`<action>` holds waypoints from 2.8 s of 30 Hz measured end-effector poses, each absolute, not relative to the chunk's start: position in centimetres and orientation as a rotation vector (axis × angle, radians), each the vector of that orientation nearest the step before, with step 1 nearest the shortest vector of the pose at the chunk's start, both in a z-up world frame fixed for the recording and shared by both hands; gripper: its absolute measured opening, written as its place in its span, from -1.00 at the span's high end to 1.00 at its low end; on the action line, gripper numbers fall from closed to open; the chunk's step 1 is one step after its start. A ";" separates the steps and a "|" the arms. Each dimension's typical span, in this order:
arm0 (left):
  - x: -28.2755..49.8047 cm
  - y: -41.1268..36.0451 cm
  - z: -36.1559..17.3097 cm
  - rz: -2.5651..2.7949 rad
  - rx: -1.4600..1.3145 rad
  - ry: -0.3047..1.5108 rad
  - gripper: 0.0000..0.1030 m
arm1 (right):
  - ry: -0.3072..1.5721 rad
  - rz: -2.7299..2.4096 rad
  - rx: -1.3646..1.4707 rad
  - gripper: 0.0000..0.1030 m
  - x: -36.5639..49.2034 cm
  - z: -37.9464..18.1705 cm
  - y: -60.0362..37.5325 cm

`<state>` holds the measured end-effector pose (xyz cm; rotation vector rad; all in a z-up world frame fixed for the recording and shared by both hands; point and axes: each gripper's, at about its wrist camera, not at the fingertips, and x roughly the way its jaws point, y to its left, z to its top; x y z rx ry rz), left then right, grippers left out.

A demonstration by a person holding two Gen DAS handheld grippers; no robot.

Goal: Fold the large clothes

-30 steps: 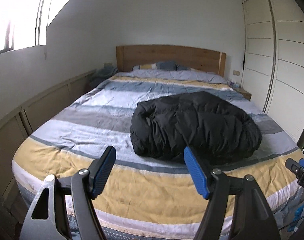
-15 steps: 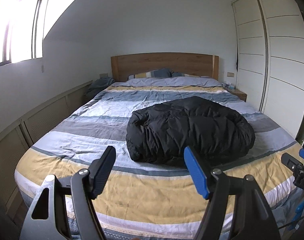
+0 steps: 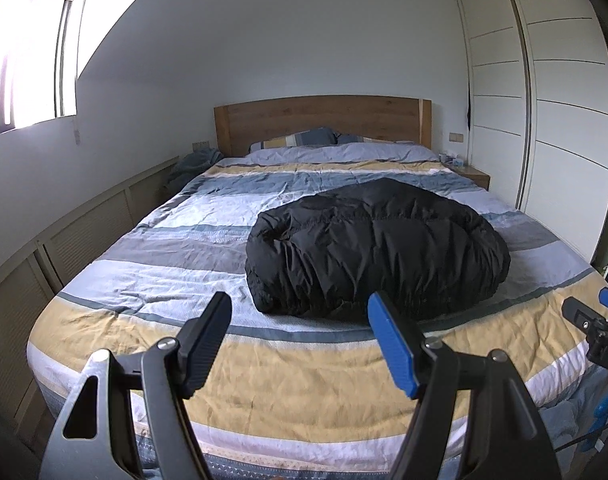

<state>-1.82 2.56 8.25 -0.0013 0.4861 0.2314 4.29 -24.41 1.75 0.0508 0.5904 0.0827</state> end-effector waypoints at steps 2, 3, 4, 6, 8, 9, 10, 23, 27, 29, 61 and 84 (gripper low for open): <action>-1.6 2.6 7.9 0.230 0.002 0.493 -0.35 | 0.596 0.078 0.050 -0.99 4.4 1.5 -24.5; -1.5 2.6 7.8 0.227 0.001 0.496 -0.35 | 0.598 0.076 0.049 -0.99 4.4 1.4 -24.5; -1.5 2.6 7.7 0.226 0.000 0.498 -0.35 | 0.601 0.074 0.050 -0.99 4.5 1.3 -24.5; -1.3 2.7 7.5 0.222 -0.001 0.503 -0.35 | 0.608 0.072 0.052 -0.99 4.7 1.0 -24.6; -1.1 2.8 7.2 0.218 -0.003 0.509 -0.35 | 0.613 0.069 0.051 -0.99 4.8 0.8 -24.7; -1.0 2.8 7.1 0.216 -0.004 0.513 -0.35 | 0.616 0.068 0.050 -0.99 4.9 0.7 -24.7; -1.0 2.8 7.0 0.214 -0.005 0.515 -0.35 | 0.619 0.067 0.050 -0.99 4.9 0.5 -24.7; -0.1 3.1 6.0 0.200 -0.007 0.542 -0.35 | 0.642 0.064 0.051 -0.99 5.7 -0.3 -24.8; 0.1 3.1 5.7 0.197 -0.007 0.549 -0.35 | 0.646 0.064 0.051 -0.99 5.7 -0.4 -24.8; 0.1 3.2 5.7 0.196 -0.008 0.551 -0.35 | 0.649 0.064 0.049 -0.99 5.7 -0.5 -24.8; 0.5 3.3 4.6 0.178 -0.008 0.581 -0.35 | 0.675 0.056 0.040 -0.99 6.1 -1.7 -25.3; 1.3 3.6 3.3 0.170 -0.008 0.619 -0.35 | 0.695 0.047 0.035 -0.99 6.5 -2.7 -25.6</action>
